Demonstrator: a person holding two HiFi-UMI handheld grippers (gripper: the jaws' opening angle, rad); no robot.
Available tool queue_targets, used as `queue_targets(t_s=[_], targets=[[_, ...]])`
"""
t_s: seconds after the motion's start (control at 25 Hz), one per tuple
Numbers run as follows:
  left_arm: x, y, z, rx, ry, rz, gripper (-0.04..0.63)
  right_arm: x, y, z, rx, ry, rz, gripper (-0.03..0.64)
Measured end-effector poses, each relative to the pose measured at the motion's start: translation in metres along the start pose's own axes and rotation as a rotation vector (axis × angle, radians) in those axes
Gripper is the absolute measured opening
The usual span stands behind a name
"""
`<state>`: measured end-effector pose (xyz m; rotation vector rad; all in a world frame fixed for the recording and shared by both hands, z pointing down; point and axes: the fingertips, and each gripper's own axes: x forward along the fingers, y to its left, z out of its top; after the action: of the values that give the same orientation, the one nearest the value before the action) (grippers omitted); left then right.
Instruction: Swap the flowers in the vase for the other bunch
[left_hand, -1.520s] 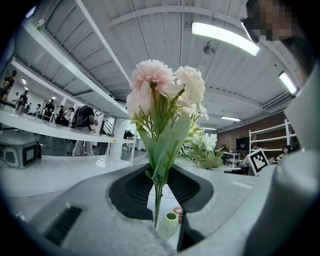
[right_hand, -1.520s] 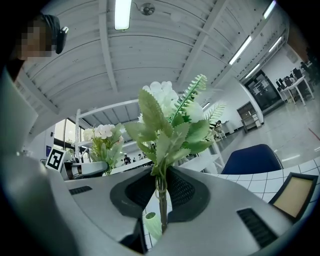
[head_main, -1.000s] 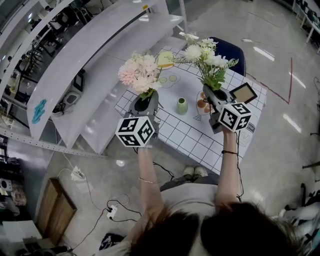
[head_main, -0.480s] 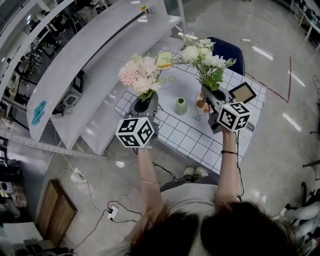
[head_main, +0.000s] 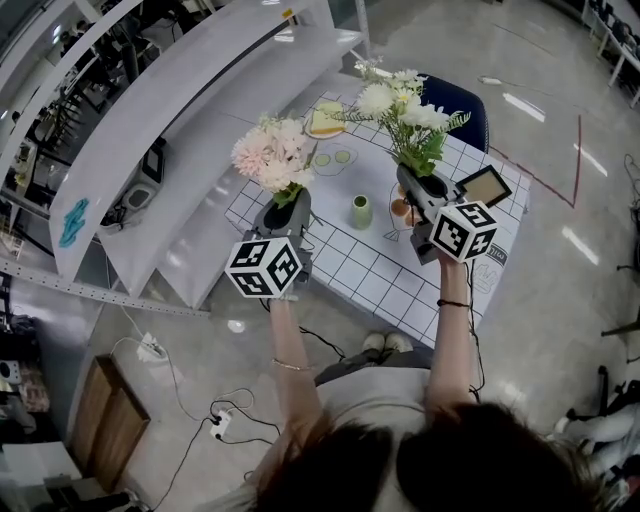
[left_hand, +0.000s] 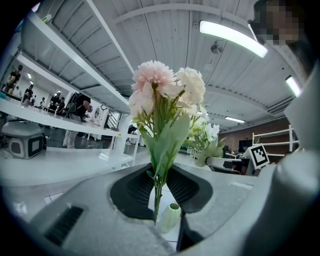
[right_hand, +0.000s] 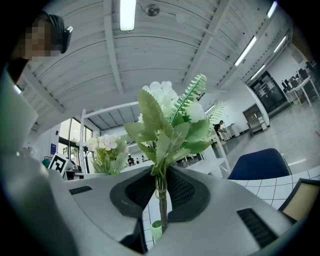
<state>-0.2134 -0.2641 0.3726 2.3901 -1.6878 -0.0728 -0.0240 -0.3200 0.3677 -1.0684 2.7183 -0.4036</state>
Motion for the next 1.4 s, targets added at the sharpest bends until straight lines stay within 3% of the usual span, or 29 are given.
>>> queue_targets(t_s=[0.88,1.4], targets=[[-0.006,0.025,-0.022,-0.066,0.03,0.019,0.08,0.037,0.015,0.029,-0.027,-0.107,0.037,0.054],[-0.014,0.037,-0.033,-0.094,0.042,0.069,0.08,0.062,0.024,0.015,-0.017,-0.09,0.088,0.054]])
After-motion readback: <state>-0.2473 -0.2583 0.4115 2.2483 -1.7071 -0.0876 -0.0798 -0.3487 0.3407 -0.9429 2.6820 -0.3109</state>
